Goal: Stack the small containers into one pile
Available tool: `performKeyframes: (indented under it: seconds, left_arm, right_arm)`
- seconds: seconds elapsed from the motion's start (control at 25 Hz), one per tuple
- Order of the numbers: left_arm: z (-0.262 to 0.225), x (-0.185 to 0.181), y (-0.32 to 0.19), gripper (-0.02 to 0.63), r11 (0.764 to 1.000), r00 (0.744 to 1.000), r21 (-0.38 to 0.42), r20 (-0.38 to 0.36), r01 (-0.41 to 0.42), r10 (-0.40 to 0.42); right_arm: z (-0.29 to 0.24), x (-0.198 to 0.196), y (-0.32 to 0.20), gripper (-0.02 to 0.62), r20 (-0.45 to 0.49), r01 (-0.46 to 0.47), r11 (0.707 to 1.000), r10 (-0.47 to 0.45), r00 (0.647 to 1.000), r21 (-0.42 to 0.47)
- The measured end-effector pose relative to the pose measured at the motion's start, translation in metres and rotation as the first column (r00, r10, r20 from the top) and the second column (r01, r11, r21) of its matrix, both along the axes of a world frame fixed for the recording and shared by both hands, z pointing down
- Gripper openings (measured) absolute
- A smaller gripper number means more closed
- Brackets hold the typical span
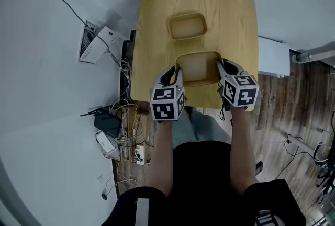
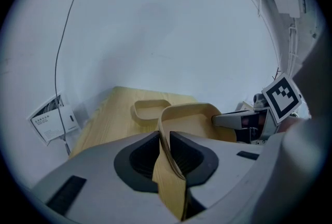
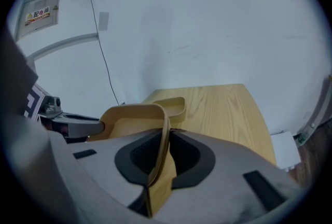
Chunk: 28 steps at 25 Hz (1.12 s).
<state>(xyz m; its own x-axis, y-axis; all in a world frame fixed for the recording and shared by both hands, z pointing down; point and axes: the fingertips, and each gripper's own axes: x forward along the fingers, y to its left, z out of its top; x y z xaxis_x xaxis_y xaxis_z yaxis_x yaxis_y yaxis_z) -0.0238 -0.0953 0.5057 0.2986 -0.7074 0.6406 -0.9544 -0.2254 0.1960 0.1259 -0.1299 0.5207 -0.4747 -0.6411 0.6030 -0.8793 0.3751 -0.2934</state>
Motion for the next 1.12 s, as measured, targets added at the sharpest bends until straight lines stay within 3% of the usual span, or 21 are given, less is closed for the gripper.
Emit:
performKeyframes:
  seconds: [0.28,0.56,1.12]
  left_arm:
    - [-0.052,-0.010,-0.005,0.069,0.996,0.999,0.089,0.044,0.020,-0.024]
    - [-0.075,-0.025,-0.008,0.069,0.992,0.997,0.120,0.069,0.036,-0.044]
    - [-0.040,-0.053,-0.060,0.069,0.999,0.999,0.044,0.028,0.017,-0.018]
  right_arm:
    - [-0.048,-0.012,-0.011,0.040,0.036,0.019,0.996,-0.022,0.999,0.082]
    - [-0.068,-0.029,-0.018,0.040,0.065,0.039,0.993,-0.046,0.997,0.110]
    - [-0.037,-0.054,-0.065,0.038,0.028,0.012,0.999,-0.013,1.000,0.036]
